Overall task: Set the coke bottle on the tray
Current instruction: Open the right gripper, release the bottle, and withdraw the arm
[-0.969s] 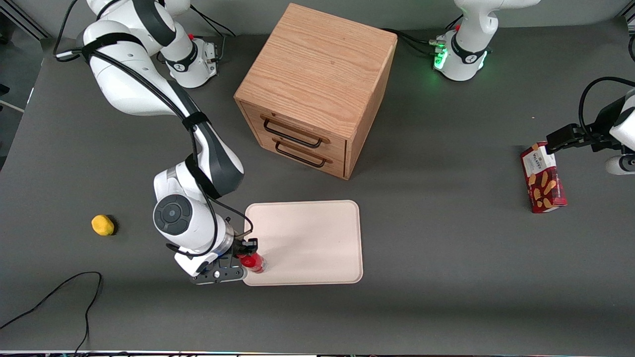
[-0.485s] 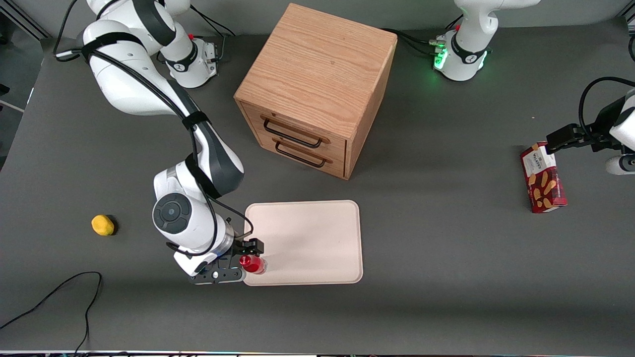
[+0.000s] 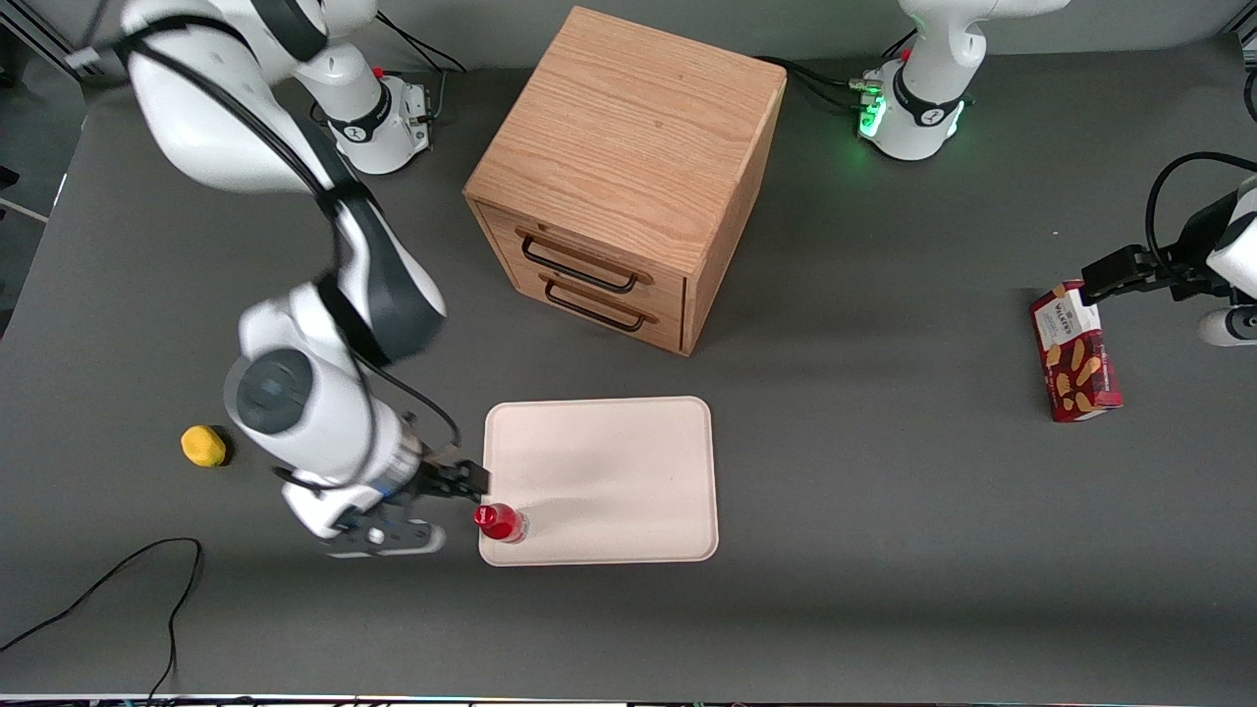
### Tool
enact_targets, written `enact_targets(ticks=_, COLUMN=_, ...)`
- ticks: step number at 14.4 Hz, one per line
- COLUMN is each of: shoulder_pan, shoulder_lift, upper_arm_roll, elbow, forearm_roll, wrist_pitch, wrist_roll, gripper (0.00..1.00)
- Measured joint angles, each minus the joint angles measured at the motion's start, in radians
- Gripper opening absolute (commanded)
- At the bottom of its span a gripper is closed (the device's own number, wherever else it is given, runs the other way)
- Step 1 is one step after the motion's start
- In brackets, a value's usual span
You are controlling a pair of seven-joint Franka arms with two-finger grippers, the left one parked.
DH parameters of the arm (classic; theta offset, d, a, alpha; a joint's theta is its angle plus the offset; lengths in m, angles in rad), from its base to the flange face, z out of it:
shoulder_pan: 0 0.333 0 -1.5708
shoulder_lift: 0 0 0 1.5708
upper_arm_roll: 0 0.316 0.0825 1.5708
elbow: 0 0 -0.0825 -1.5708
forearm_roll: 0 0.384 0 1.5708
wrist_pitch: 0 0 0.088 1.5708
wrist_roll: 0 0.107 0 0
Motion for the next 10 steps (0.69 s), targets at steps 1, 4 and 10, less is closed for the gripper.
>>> enact_targets(ticks=1, shoulder_pan=-0.007, shoulder_lift=-0.081, upper_arm_roll=-0.036, elbow=-0.070, forearm_roll=0.056, wrist_pitch=-0.009, wrist_roll=-0.038, gripper=1.00)
enact_targets(ticks=4, shoulder_pan=-0.034, shoulder_lift=-0.339, upper_arm_roll=-0.146, elbow=-0.307, forearm_roll=0.162, wrist_pitch=-0.049, wrist_roll=-0.135, gripper=1.00)
enact_targets(ticks=10, shoulder_pan=-0.038, shoulder_lift=-0.764, upper_arm_roll=-0.196, elbow=-0.694, forearm_roll=0.170, wrist_pitch=-0.145, wrist_roll=-0.137, gripper=1.00)
